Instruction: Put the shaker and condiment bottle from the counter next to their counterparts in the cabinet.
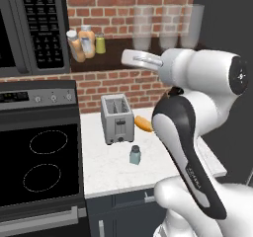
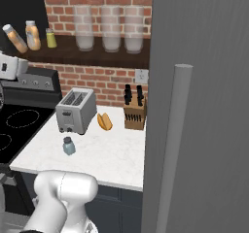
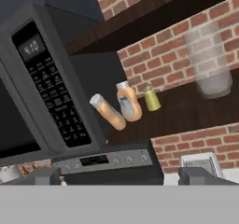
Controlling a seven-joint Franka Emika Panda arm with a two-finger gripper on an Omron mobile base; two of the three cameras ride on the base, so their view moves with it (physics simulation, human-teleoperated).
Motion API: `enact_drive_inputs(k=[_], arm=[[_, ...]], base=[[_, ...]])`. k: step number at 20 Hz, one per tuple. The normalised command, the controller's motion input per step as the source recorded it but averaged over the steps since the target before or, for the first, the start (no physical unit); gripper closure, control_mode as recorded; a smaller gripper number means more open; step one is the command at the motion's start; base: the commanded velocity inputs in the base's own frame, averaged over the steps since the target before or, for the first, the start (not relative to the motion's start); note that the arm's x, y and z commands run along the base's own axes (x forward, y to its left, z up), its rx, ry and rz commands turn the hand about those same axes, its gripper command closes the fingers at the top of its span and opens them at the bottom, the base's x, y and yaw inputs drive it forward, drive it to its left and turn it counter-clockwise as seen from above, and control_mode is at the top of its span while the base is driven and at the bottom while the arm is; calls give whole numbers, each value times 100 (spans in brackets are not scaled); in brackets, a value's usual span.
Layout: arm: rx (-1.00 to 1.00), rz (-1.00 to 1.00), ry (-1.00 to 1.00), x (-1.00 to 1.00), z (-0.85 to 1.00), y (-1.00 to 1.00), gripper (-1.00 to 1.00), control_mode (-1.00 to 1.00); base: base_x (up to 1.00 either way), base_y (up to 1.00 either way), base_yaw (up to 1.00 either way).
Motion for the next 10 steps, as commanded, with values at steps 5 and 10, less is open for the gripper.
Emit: enact_drive_inputs(k=[5,10], arm=[[0,-14,13,-48,-21,0,-100,-100],[0,-5,0,-37,-38,0,-100,-100]], base=[[0,0,0],[0,0,0]])
